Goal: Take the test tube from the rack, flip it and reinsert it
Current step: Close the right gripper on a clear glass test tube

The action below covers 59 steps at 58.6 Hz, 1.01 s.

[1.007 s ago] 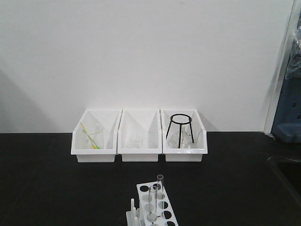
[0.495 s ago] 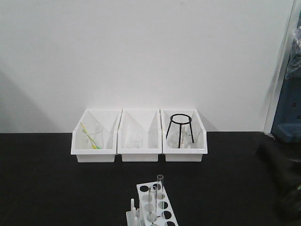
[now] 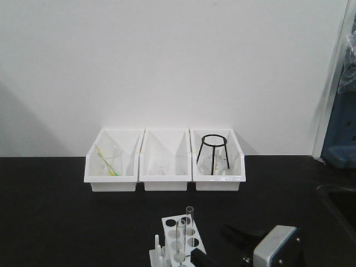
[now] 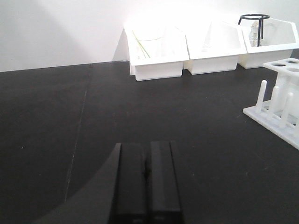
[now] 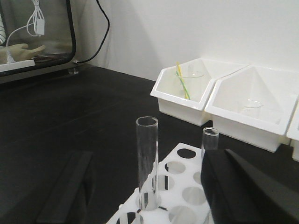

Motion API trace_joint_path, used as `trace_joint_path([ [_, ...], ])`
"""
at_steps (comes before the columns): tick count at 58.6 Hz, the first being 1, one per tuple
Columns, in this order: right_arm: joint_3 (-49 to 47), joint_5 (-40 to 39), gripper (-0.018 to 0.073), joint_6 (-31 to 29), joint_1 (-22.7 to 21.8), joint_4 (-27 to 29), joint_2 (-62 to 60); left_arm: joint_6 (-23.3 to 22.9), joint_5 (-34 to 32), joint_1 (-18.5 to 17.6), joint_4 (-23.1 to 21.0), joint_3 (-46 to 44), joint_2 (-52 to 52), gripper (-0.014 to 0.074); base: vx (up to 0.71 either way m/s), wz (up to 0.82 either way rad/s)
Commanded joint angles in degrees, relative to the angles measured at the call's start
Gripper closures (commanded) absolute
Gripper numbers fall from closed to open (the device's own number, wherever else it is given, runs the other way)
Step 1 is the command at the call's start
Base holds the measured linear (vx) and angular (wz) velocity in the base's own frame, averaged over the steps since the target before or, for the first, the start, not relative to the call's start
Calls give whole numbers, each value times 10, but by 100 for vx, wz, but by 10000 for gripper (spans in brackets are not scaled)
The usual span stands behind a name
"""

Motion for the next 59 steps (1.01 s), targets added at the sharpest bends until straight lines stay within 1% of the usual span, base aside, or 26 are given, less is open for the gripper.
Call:
trace_joint_path([
  [1, -47, -68, 40, -8, 1, -21, 24, -5, -46, 0, -3, -2, -5, 602, 0, 0],
  [5, -78, -68, 40, -7, 1, -38, 53, -5, -46, 0, -3, -2, -5, 602, 0, 0],
  [23, -170, -69, 40, -1, 1, -76, 150, -5, -46, 0, -3, -2, -5, 602, 0, 0],
  [28, -189, -70, 43, -1, 1, -78, 169, -5, -46, 0, -3, -2, -5, 602, 0, 0],
  [32, -201, -73, 66, 2, 1, -78, 181, -5, -46, 0, -3, -2, -5, 602, 0, 0],
  [38, -206, -77, 157, 14, 1, -75, 184, -5, -46, 0, -3, -2, -5, 602, 0, 0],
  [41, -206, -81, 228, 14, 1, -73, 184, -5, -46, 0, -3, -2, -5, 602, 0, 0],
  [44, -206, -86, 308, 14, 1, -73, 184, -5, -46, 0, -3, -2, -5, 602, 0, 0],
  [48, -206, -93, 442, 14, 1, -74, 184, -5, -46, 0, -3, -2, -5, 602, 0, 0],
  [53, -206, -100, 577, 14, 1, -74, 184, -5, -46, 0, -3, -2, -5, 602, 0, 0],
  [59, -206, -102, 575, 25, 1, -74, 180, -5, -46, 0, -3, -2, -5, 602, 0, 0],
])
